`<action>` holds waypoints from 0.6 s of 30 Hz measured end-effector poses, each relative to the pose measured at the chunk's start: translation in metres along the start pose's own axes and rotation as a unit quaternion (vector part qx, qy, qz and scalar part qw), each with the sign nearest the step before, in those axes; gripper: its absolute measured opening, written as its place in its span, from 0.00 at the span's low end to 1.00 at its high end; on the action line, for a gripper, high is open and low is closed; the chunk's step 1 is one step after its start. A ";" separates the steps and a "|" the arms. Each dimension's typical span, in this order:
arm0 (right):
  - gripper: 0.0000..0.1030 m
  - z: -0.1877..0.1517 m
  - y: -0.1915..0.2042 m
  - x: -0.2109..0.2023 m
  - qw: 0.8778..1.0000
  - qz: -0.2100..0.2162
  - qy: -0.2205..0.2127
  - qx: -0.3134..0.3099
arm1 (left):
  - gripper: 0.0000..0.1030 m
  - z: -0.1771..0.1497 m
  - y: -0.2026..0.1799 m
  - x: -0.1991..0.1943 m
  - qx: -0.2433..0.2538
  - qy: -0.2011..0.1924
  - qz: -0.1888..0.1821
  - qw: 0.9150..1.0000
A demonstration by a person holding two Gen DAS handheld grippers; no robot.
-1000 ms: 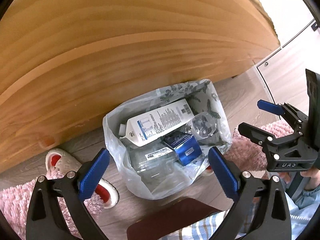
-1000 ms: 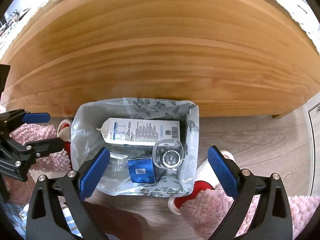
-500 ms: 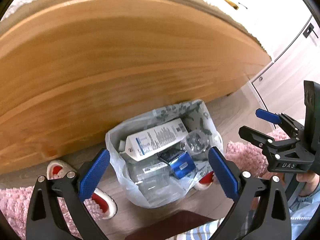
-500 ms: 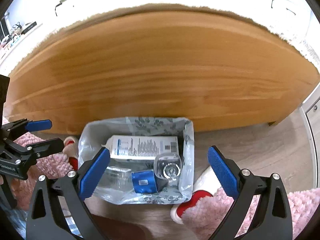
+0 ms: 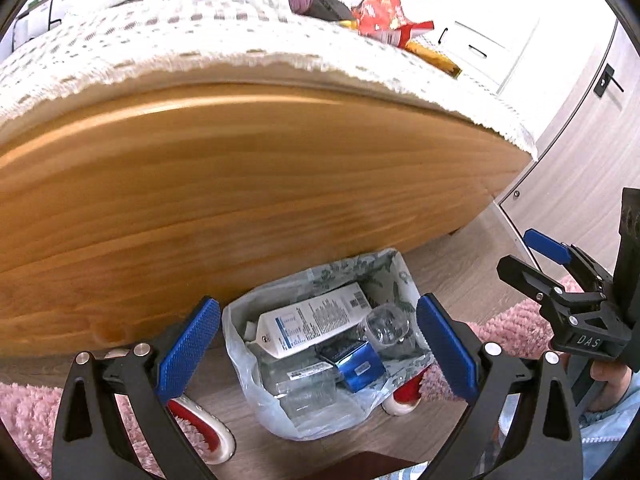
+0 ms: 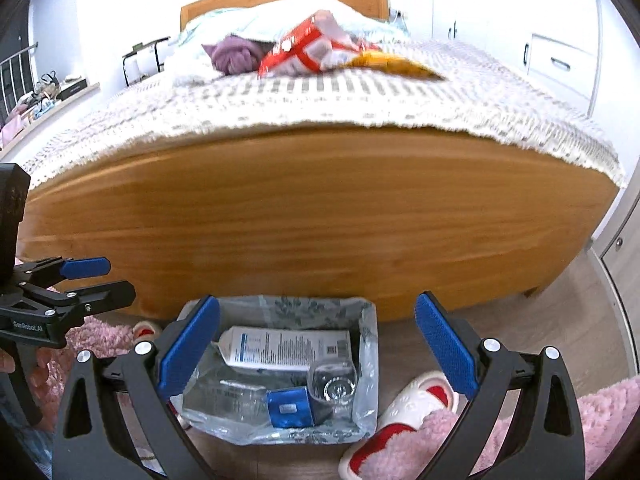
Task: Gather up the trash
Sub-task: 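Raise both tools out of the bag and back toward the bed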
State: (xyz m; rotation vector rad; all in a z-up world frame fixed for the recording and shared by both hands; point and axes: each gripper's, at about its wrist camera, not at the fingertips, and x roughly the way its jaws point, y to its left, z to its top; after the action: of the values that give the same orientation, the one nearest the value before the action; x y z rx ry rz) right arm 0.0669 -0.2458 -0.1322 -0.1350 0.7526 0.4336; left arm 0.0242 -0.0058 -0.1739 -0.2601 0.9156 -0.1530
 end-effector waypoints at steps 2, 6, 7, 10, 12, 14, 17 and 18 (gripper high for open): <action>0.91 0.001 0.000 -0.004 1.000 -0.003 -0.012 -0.002 | 0.93 0.001 0.000 -0.005 -0.001 -0.007 -0.002 1.000; 0.91 0.004 0.002 -0.014 0.999 -0.006 -0.032 -0.003 | 0.93 0.004 -0.001 -0.018 0.002 -0.031 -0.002 1.000; 0.91 0.005 0.002 -0.017 0.999 -0.009 -0.039 -0.004 | 0.93 0.004 -0.001 -0.021 0.003 -0.036 -0.001 0.999; 0.91 0.010 0.004 -0.023 0.998 -0.011 -0.055 -0.008 | 0.93 0.008 0.000 -0.031 0.003 -0.052 0.000 0.999; 0.91 0.012 0.005 -0.027 0.998 -0.012 -0.064 -0.013 | 0.93 0.011 0.001 -0.038 0.003 -0.063 0.000 0.998; 0.91 0.015 0.006 -0.030 0.997 -0.020 -0.072 -0.017 | 0.93 0.013 0.001 -0.044 0.005 -0.073 0.002 0.997; 0.91 0.017 0.007 -0.037 0.996 -0.032 -0.085 -0.012 | 0.93 0.017 0.001 -0.055 0.007 -0.095 0.008 0.995; 0.91 0.018 0.007 -0.039 0.995 -0.036 -0.091 -0.011 | 0.93 0.018 0.001 -0.058 0.007 -0.100 0.008 0.995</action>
State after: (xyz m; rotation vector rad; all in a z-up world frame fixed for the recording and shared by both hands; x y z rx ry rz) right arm 0.0502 -0.2477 -0.0920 -0.1398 0.5624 0.3802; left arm 0.0037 0.0121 -0.1196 -0.2491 0.7172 -0.1158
